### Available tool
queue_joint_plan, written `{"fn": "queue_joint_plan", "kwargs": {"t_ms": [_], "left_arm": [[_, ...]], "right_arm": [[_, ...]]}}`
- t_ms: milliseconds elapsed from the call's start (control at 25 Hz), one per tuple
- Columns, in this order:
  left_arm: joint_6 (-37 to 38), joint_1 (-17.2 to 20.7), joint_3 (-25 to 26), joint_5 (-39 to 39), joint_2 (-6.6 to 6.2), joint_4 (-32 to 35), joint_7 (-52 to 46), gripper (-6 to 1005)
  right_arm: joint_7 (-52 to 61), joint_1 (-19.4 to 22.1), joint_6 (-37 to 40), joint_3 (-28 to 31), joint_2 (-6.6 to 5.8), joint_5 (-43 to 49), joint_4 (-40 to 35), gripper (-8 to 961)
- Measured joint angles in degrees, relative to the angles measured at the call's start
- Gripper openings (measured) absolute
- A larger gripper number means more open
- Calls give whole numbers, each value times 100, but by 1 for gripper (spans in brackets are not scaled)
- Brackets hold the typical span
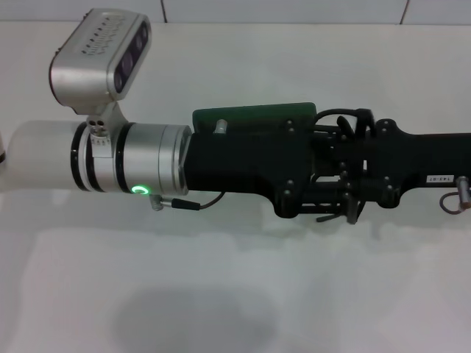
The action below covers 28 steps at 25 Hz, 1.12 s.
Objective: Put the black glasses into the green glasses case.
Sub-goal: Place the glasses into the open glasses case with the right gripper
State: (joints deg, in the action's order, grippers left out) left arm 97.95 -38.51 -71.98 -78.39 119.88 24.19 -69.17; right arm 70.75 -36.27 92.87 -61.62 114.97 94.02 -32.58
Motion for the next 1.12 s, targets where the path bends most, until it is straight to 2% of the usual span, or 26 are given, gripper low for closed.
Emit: {"fn": "queue_joint_plan", "kwargs": {"t_ms": [400,560,680,720,920,1120], "left_arm": [[-71,4,0,51,-7,0,-20,560],[-48,147,39,147,-54,74,-4,560],[-122,415,372,186,-80,142,6,560],[-192,560,654,175,-86,148,26,560],[-561,1049,1377,156,-87,153,290,560],[-632,1368,1891,161,-91,140,466,560]], "right_arm": [[-2,80,-10,63,-56,8,-14,51],[-101,121,-146,173,-60,-24,-15,49],[-272,187,-248,274,9,-10,-156,45],[-311,227,-350,230,40,2,-291,43],[-288,458,-1064,-464,111,-19,-1152,39],[138,728,-2319,-1823,113,45,-2391,40]]}}
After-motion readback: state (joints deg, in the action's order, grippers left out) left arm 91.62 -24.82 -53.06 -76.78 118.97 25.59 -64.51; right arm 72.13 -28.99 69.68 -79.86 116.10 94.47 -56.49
